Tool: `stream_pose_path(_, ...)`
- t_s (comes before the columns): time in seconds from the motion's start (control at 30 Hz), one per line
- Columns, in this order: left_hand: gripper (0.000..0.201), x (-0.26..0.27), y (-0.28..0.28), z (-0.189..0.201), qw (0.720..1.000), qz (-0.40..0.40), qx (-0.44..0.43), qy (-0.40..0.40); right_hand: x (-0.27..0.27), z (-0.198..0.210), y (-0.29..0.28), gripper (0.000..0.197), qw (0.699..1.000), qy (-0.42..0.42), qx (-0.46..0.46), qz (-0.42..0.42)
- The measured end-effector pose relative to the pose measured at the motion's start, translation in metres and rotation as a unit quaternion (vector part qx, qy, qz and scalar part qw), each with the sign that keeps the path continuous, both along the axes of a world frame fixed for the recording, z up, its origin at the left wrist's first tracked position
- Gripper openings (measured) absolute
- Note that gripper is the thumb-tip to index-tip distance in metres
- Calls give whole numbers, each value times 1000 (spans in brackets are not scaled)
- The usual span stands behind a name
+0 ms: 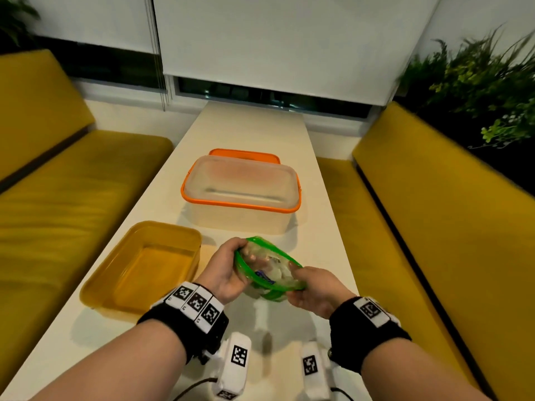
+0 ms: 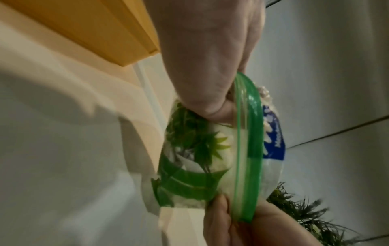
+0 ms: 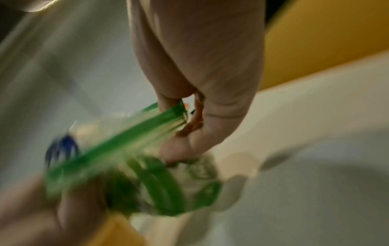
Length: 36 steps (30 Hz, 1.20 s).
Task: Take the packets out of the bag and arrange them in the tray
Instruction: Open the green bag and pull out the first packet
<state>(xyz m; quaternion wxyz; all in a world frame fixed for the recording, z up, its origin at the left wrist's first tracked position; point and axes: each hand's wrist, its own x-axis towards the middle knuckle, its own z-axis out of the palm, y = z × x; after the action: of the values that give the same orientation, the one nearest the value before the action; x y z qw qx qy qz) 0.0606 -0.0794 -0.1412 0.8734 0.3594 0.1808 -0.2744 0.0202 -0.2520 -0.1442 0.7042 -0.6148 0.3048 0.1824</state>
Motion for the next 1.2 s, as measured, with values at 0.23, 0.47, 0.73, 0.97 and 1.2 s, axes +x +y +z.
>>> stream_pose_path(0.23, 45, -15, 13, 1, 992, -120, -27, 5, -2, 15, 4, 23, 972, -16, 236, 1)
stream_pose_path(0.47, 38, -11, 14, -5, 995, -88, -32, 39, 11, 11, 9, 34, 942, -67, 317, -89)
stream_pose_path(0.73, 51, -9, 7, -21, 970, -142, 198, -8, -5, 5, 22, 38, 973, 35, 224, 48)
stream_pose_path(0.97, 51, -12, 4, -20, 979, -107, 173, 25, 5, -7, 22, 30, 978, 44, 202, -21)
stream_pose_path(1.2, 41, -9, 3, -13, 982, -88, 149, 72, 11, -16, 18, 16, 979, 91, 183, 13)
